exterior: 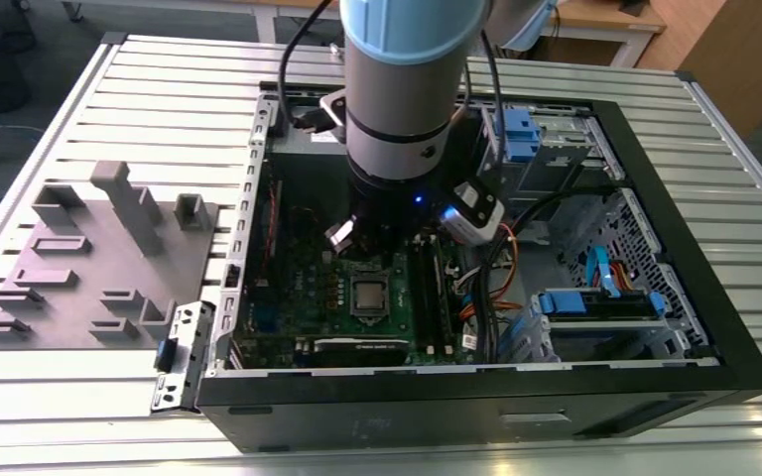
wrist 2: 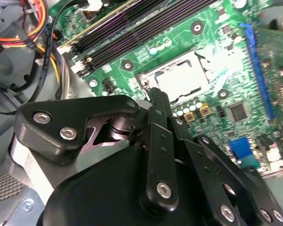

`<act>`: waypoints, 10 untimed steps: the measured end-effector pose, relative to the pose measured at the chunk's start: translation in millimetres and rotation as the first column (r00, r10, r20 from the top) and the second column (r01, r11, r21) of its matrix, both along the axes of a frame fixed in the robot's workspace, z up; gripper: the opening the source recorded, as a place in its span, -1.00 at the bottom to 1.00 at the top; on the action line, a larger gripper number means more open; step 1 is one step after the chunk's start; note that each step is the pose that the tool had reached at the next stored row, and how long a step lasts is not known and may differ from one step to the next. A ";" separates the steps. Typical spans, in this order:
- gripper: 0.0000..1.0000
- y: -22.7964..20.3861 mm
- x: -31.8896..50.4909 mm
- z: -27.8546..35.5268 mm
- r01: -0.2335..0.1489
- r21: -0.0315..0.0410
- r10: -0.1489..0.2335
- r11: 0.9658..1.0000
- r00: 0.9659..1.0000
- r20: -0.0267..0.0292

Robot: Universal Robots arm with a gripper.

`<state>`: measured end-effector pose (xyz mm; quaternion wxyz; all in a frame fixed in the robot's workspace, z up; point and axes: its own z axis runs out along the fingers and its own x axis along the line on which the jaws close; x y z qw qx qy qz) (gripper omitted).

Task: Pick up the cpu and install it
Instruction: 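Close the cpu cover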

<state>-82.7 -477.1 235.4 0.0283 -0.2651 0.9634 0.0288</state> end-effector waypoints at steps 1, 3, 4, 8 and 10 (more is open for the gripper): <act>-0.79 1.9 0.0 0.0 0.000 0.000 0.000 1.000 1.000 0.000; -0.79 5.4 0.0 0.0 0.000 0.000 0.000 1.000 1.000 0.000; -0.79 7.1 0.0 0.0 0.000 0.000 0.000 1.000 1.000 0.000; -0.79 13.8 0.0 0.0 0.000 0.000 0.000 1.000 1.000 0.000; -0.79 16.2 0.0 0.0 0.000 0.000 0.000 1.000 1.000 0.000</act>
